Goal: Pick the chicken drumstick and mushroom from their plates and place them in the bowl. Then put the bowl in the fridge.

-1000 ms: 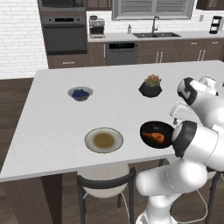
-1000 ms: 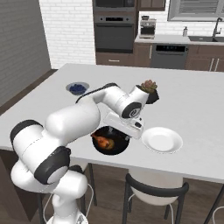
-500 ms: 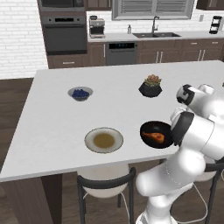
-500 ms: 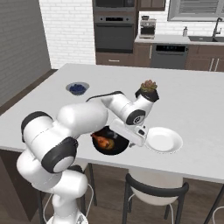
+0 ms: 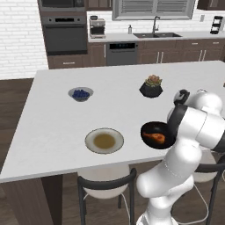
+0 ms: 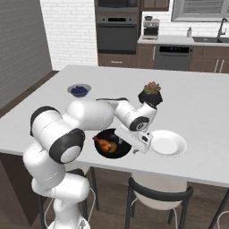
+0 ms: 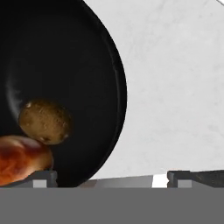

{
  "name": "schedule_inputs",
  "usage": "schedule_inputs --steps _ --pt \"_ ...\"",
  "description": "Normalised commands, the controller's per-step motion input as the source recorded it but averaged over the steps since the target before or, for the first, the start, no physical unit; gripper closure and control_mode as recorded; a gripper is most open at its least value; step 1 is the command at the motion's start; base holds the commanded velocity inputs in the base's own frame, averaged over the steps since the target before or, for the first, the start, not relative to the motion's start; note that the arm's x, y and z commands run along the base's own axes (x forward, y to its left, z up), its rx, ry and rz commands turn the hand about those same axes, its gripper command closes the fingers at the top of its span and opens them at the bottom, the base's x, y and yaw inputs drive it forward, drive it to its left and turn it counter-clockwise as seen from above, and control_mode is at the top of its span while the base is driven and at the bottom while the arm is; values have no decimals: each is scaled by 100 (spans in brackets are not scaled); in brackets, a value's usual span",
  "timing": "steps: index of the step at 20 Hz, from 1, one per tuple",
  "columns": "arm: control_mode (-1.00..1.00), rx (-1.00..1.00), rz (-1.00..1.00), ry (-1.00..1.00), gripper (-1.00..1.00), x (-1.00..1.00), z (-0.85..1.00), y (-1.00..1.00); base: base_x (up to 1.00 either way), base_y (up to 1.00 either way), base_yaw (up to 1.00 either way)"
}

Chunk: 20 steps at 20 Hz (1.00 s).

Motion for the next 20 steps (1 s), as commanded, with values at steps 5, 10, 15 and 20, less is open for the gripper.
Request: schedule_inputs --steps 5,10,15,20 --pt "-100 0 -8 4 -100 33 -25 -4 0 0 0" --pt "-100 0 -8 7 -100 29 -33 -5 0 0 0" --pt "-100 0 -9 1 -100 2 -29 -2 0 0 0" --pt "-100 0 -11 0 100 0 -36 9 0 0 0"
